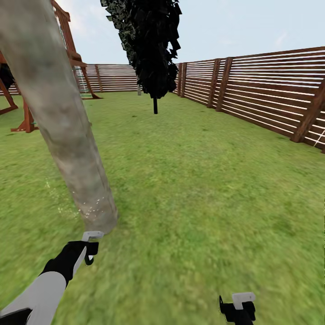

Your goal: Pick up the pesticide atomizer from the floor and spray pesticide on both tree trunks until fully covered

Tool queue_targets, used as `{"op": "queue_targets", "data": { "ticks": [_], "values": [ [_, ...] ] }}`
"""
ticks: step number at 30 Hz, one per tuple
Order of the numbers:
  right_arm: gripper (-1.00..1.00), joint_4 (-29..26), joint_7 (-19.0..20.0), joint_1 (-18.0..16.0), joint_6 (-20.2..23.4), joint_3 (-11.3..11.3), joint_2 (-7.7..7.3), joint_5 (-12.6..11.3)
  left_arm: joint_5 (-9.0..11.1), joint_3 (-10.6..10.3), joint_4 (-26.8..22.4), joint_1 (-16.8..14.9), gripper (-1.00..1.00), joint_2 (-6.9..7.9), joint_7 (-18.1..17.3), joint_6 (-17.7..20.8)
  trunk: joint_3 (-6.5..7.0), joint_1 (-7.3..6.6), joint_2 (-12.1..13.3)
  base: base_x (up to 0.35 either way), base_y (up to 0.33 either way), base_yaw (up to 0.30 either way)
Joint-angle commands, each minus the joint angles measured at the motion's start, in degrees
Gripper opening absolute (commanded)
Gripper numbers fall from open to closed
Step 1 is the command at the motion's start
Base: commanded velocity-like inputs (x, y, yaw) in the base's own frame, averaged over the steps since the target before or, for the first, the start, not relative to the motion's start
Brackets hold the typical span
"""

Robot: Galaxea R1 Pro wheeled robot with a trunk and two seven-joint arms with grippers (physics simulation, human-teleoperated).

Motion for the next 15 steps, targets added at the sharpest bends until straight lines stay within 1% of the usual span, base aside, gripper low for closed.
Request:
{"op": "queue_targets", "data": {
  "ticks": [1,3,5,12,15],
  "values": [
    [1.0,0.1,-0.3,0.0,-0.1,-0.2,0.01,0.6,-0.5,0.3,-0.1,0.0,-1.0,-0.05,-0.2,0.3,-0.05,0.01,0.0,0.149,-0.262,0.0],
    [1.0,0.1,-0.3,0.0,-0.1,-0.2,0.01,0.6,-0.5,0.3,-0.1,0.0,-1.0,-0.05,-0.2,0.3,-0.05,0.01,0.0,0.148,-0.262,0.007],
    [1.0,0.1,-0.3,0.0,-0.1,-0.2,0.01,0.6,-0.5,0.3,-0.1,0.0,-1.0,-0.05,-0.2,0.3,-0.05,0.01,0.0,0.112,-0.263,0.126],
    [1.0,0.1,-0.3,0.0,-0.1,-0.2,0.01,0.6,-0.5,0.3,-0.1,0.0,-1.0,-0.05,-0.2,0.3,-0.05,0.01,0.0,0.014,-0.272,0.259],
    [1.0,0.1,-0.3,0.0,-0.1,-0.2,0.01,0.6,0.2,0.3,-0.1,0.0,-1.0,0.03,-0.1,0.3,-0.05,0.01,0.0,0.0,-0.273,0.277]
  ]
}}
